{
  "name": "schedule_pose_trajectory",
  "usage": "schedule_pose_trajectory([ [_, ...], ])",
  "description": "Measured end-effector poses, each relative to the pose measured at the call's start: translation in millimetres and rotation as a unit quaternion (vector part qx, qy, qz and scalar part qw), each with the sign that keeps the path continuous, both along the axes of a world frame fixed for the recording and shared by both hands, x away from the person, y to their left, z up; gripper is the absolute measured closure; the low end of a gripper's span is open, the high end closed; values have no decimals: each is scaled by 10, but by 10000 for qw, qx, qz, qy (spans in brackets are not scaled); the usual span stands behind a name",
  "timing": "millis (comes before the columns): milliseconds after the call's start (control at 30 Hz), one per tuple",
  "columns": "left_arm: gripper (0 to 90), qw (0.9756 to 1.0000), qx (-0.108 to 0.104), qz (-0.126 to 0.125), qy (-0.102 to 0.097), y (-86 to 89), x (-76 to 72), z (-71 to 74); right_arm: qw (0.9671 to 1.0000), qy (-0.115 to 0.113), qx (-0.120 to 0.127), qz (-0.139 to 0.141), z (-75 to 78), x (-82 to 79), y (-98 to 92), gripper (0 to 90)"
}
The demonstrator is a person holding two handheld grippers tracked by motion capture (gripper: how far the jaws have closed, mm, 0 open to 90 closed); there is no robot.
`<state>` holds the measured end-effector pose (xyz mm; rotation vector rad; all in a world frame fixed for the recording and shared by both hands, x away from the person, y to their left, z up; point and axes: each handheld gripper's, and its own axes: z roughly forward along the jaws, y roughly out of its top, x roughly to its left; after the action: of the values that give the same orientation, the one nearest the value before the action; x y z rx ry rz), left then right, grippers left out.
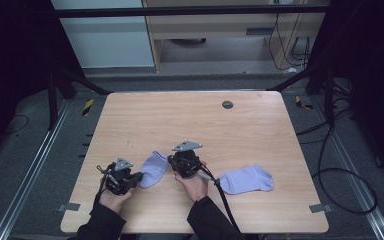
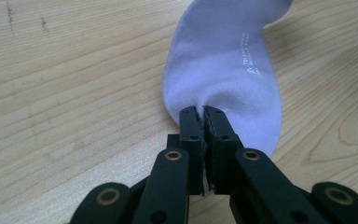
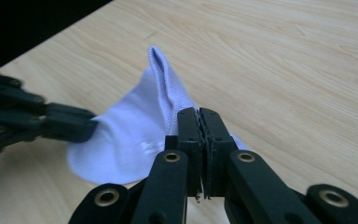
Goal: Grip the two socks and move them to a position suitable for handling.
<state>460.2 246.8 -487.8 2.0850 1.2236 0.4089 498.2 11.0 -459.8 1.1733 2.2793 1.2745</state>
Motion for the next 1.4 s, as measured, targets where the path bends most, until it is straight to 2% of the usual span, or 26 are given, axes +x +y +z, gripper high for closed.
schedule_pose_trajectory([
  [67,863,10000,19,-22,10,0,1,-1,10000,-3,-27,-31,-15,37,7,881],
  [167,862,10000,19,-38,9,1,4,1,9997,-20,-178,-175,-88,181,59,877],
  [333,860,10000,20,-2,-16,11,13,-1,9991,-77,-293,-282,-150,295,101,870],
  [433,844,10000,20,51,-69,23,19,0,9983,-199,-402,-370,-165,332,95,819],
  [500,780,9999,12,116,-119,36,18,7,9977,-323,-435,-417,-124,330,56,771],
  [733,669,9985,-159,399,-338,111,-42,92,9979,-475,-324,-306,32,322,-37,696],
  [767,656,9981,-173,481,-332,133,-73,98,9981,-457,-308,-265,62,342,-44,679],
  [900,625,9982,-170,516,-251,136,-116,90,9983,-405,-371,-216,53,386,-30,666],
  [1000,596,9985,-126,483,-213,108,-122,68,9989,-265,-349,-179,-24,447,-14,665],
  [1133,588,9990,49,428,-154,54,-118,40,9989,-186,-395,-162,-105,496,2,662],
  [1233,596,9991,86,406,-128,41,-111,25,9990,-95,-411,-152,-169,532,15,658],
  [1400,660,9992,108,375,-45,26,-88,6,9980,46,-610,-130,-288,577,54,665],
])
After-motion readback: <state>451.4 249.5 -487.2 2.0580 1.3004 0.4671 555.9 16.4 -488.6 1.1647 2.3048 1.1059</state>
